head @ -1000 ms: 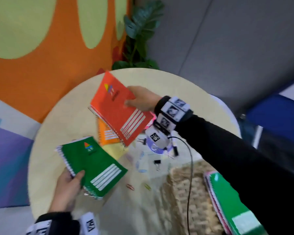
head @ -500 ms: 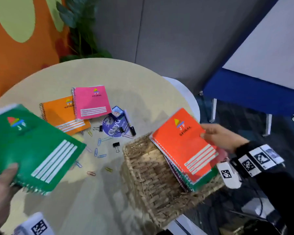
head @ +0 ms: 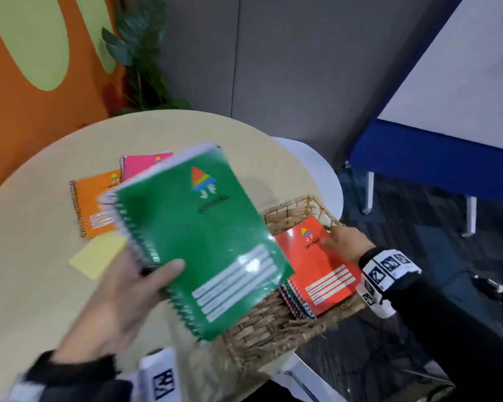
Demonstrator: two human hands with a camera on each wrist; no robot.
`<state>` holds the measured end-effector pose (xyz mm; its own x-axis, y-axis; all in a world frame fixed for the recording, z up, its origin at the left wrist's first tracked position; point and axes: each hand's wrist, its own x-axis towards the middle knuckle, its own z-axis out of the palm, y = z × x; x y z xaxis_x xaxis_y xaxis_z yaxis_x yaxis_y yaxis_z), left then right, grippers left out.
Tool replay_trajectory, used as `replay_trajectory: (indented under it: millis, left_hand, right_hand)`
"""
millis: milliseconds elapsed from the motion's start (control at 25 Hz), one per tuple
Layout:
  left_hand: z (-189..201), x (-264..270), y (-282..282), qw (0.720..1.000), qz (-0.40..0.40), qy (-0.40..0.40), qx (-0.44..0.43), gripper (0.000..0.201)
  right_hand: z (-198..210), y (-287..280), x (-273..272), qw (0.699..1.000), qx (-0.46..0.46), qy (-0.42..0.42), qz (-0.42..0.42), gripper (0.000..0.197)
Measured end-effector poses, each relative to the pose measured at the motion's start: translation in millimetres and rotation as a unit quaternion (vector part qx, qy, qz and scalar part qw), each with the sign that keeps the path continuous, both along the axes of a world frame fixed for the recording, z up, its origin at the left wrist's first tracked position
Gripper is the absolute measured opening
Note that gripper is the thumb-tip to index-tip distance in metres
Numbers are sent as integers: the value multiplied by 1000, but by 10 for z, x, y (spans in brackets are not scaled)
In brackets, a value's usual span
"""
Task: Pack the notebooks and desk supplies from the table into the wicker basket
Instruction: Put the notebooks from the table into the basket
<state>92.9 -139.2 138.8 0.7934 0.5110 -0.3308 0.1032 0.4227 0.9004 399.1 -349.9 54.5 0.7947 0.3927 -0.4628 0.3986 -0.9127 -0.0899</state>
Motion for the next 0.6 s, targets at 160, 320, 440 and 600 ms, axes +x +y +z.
replay_trajectory:
  millis: [160, 320, 440, 600]
  left_hand:
    - [-133, 603, -421, 994, -105, 44, 1, 39]
    - [-224, 977, -699, 988, -123, 94, 26, 34]
    - [-341, 991, -736, 973, -145, 131, 123, 52]
    - [-519, 687, -493, 939, -122, 184, 266, 48]
  right_hand:
    - [605, 52, -333, 856, 352, 360, -114, 61]
    - [669, -130, -359, 769, 463, 425, -121, 33]
    - [430, -327, -141, 811, 452, 358, -102, 39]
    - [-84, -440, 174, 925, 283, 249, -45, 57]
